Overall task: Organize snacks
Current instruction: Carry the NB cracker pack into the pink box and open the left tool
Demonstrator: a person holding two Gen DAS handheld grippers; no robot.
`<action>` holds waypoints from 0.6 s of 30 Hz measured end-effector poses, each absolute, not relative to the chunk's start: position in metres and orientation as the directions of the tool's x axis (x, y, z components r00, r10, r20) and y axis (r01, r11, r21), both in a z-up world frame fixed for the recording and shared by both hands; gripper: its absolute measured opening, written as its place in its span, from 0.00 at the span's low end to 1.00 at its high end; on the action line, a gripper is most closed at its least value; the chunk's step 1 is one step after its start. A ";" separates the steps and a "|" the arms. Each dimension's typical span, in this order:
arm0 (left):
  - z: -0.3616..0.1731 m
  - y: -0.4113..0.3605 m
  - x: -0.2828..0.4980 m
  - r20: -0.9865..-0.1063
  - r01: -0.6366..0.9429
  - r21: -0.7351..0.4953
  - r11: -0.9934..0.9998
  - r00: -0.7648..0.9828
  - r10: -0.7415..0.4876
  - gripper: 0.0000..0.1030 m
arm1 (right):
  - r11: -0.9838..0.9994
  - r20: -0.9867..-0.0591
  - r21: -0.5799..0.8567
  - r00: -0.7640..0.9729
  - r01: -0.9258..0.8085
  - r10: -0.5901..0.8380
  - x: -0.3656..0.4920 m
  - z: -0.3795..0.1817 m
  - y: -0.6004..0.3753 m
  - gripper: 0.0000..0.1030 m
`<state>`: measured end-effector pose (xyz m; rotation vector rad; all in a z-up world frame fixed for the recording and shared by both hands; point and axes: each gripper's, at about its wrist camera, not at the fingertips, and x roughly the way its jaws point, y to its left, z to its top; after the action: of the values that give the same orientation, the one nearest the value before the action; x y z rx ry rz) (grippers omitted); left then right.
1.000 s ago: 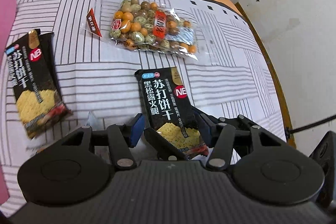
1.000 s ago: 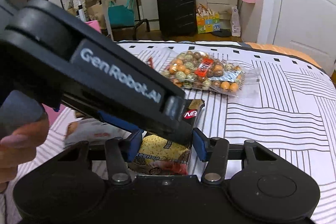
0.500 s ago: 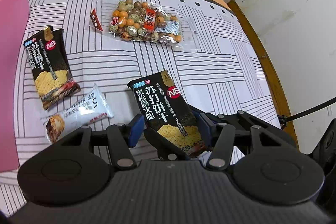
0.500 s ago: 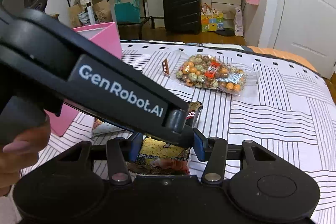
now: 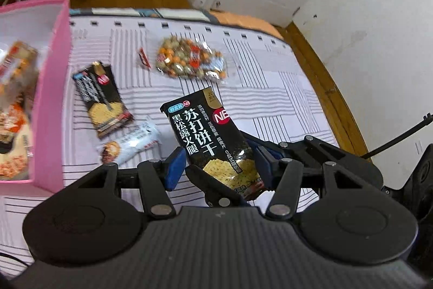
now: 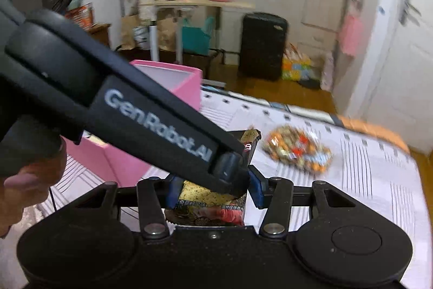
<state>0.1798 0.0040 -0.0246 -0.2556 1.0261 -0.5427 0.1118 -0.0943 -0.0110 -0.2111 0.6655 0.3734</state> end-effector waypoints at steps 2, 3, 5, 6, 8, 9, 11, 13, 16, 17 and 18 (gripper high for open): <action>-0.016 0.018 0.175 -0.732 0.286 -0.442 0.850 0.432 -0.526 0.53 | 0.887 -0.632 -0.099 0.717 -0.450 0.293 0.115 -0.003 -0.079 0.53; -0.012 0.025 0.172 -0.729 0.267 -0.436 0.859 0.455 -0.511 0.53 | 0.875 -0.631 -0.109 0.713 -0.472 0.306 0.117 0.001 -0.071 0.53; -0.005 0.038 0.166 -0.724 0.234 -0.415 0.879 0.500 -0.475 0.53 | 0.848 -0.619 -0.141 0.714 -0.512 0.328 0.119 0.008 -0.053 0.53; 0.000 0.046 0.164 -0.722 0.215 -0.405 0.889 0.521 -0.455 0.53 | 0.833 -0.608 -0.155 0.716 -0.531 0.343 0.121 0.010 -0.045 0.53; 0.006 0.062 0.161 -0.714 0.176 -0.390 0.904 0.562 -0.417 0.53 | 0.804 -0.594 -0.167 0.709 -0.570 0.380 0.126 0.014 -0.027 0.53; 0.009 0.072 0.161 -0.711 0.155 -0.386 0.910 0.579 -0.400 0.53 | 0.790 -0.588 -0.168 0.703 -0.589 0.400 0.130 0.014 -0.018 0.53; 0.012 0.092 0.162 -0.709 0.113 -0.387 0.915 0.599 -0.373 0.53 | 0.762 -0.580 -0.162 0.685 -0.627 0.440 0.138 0.011 -0.003 0.53; 0.010 0.111 0.166 -0.714 0.061 -0.389 0.919 0.610 -0.343 0.53 | 0.735 -0.573 -0.155 0.666 -0.661 0.478 0.146 0.004 0.012 0.53; 0.003 0.139 0.172 -0.728 -0.012 -0.382 0.924 0.620 -0.293 0.53 | 0.684 -0.580 -0.146 0.622 -0.715 0.527 0.160 -0.010 0.031 0.53; -0.001 0.146 0.175 -0.734 -0.039 -0.383 0.923 0.619 -0.278 0.53 | 0.666 -0.588 -0.141 0.603 -0.733 0.539 0.164 -0.014 0.035 0.53; -0.005 0.153 0.177 -0.741 -0.064 -0.385 0.921 0.616 -0.267 0.53 | 0.651 -0.596 -0.134 0.585 -0.748 0.550 0.169 -0.018 0.041 0.53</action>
<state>0.1765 0.1530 -0.0054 -0.3972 0.9053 -0.1208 0.1690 0.0408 -0.0180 -0.3950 0.5473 0.7797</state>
